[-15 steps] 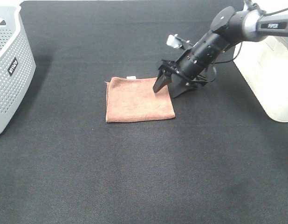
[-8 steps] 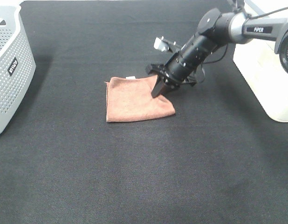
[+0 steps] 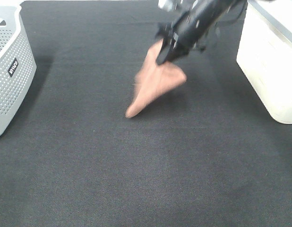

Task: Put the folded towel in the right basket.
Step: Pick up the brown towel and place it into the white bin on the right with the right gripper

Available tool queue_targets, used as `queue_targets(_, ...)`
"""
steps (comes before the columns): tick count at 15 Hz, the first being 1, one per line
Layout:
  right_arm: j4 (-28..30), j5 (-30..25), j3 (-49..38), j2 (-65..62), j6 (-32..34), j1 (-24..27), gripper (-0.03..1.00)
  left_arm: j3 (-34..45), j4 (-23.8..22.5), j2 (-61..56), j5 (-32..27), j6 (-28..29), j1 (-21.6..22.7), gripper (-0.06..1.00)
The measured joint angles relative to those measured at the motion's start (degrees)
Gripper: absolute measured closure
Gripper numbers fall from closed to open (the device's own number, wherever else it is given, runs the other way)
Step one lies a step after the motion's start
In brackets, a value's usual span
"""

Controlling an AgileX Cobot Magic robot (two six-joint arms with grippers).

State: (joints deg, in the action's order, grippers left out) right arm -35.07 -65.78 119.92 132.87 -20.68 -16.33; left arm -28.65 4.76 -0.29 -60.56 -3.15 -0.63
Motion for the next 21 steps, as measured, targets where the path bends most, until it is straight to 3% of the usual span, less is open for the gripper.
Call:
queue_targets(6, 7.4, -1.8, 0.0, -12.8, 2.1, 0.1, 0.94, 0.0, 0.0, 0.0, 0.0, 0.0, 0.0, 0.07)
queue_targets(9, 11.1, -2.2, 0.0, -19.0, 4.3, 3.0, 0.94, 0.0, 0.0, 0.0, 0.0, 0.0, 0.0, 0.07)
queue_targets(18, 11.2, -1.1, 0.0, -24.1, 6.6, 31.1, 0.94, 0.0, 0.0, 0.0, 0.0, 0.0, 0.0, 0.07)
queue_targets(21, 12.1, -0.2, 0.0, -23.0, 7.3, 32.8, 0.94, 0.0, 0.0, 0.0, 0.0, 0.0, 0.0, 0.07)
